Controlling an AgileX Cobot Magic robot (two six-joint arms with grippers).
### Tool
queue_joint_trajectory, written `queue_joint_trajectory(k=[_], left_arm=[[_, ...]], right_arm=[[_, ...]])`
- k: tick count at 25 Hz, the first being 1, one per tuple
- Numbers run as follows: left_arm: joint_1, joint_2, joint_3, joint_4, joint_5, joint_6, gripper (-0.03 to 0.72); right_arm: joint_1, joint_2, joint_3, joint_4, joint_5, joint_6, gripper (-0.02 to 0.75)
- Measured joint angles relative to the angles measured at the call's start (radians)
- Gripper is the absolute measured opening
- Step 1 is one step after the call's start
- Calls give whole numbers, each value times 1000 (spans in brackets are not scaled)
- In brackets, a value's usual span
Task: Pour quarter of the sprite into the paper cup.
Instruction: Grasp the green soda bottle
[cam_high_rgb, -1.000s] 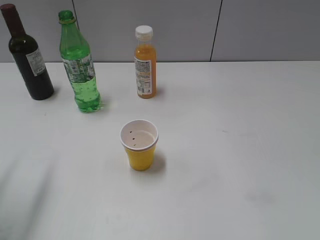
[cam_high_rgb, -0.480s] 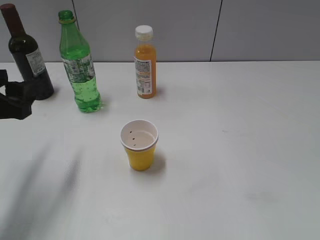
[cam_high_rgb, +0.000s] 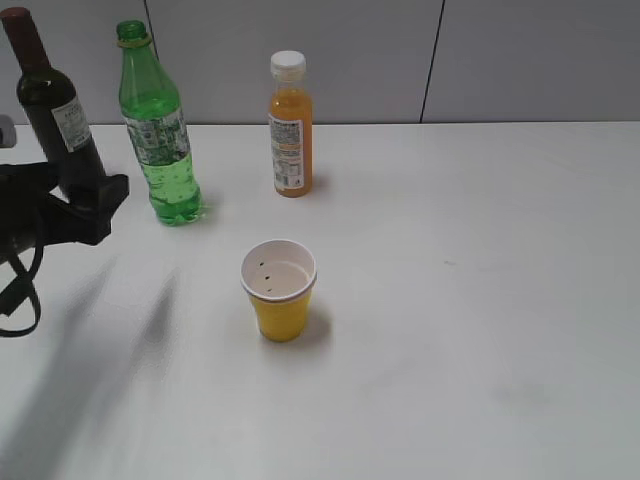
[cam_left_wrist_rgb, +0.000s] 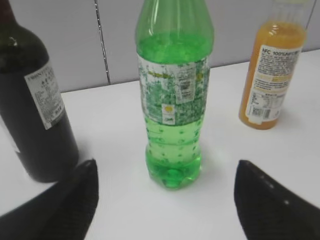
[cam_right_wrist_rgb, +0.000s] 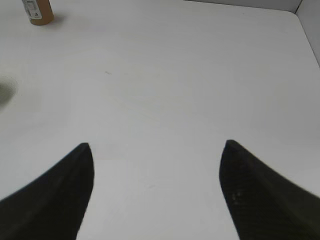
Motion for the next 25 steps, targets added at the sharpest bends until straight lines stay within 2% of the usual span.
queue_joint_trajectory(k=[13, 25], left_arm=[[-29, 181, -190, 41, -20, -17, 672], [-35, 338, -340, -3, -18, -22, 658]], right_arm=[[0, 0, 0, 0, 0, 0, 592], [0, 0, 0, 0, 0, 0, 592]])
